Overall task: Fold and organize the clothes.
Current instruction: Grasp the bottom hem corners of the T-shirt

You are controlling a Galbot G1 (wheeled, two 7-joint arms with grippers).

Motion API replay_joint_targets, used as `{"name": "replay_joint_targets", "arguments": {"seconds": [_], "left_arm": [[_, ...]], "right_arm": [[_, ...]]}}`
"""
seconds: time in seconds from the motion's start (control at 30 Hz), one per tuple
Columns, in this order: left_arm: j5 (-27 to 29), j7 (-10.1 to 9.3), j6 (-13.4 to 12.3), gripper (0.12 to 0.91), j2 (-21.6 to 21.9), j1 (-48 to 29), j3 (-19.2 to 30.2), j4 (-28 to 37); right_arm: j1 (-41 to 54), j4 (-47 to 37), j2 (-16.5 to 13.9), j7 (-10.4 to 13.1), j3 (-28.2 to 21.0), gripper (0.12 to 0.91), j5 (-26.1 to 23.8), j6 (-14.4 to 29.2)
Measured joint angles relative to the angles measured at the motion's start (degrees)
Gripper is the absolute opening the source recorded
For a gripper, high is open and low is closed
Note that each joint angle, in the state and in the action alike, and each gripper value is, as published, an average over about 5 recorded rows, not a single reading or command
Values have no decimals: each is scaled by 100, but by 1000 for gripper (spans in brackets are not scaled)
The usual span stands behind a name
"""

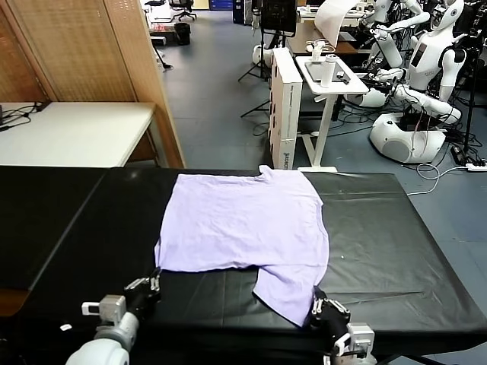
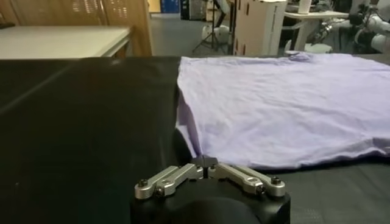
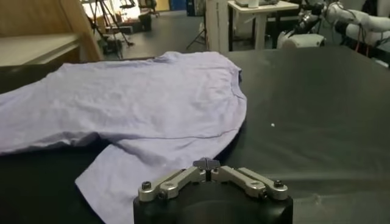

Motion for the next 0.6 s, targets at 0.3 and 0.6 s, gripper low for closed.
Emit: {"name": "replay_joint_targets", "arguments": {"seconds": [0.3, 0.6], "left_arm": [[39, 87, 573, 145, 166, 277, -129, -345], [-50, 167, 1013, 145, 333, 714, -310, -818]], "right_arm": [[-516, 503, -197, 246, 285, 139, 429, -298], [-1190, 1065, -301, 579, 597, 139, 1031, -939]]}}
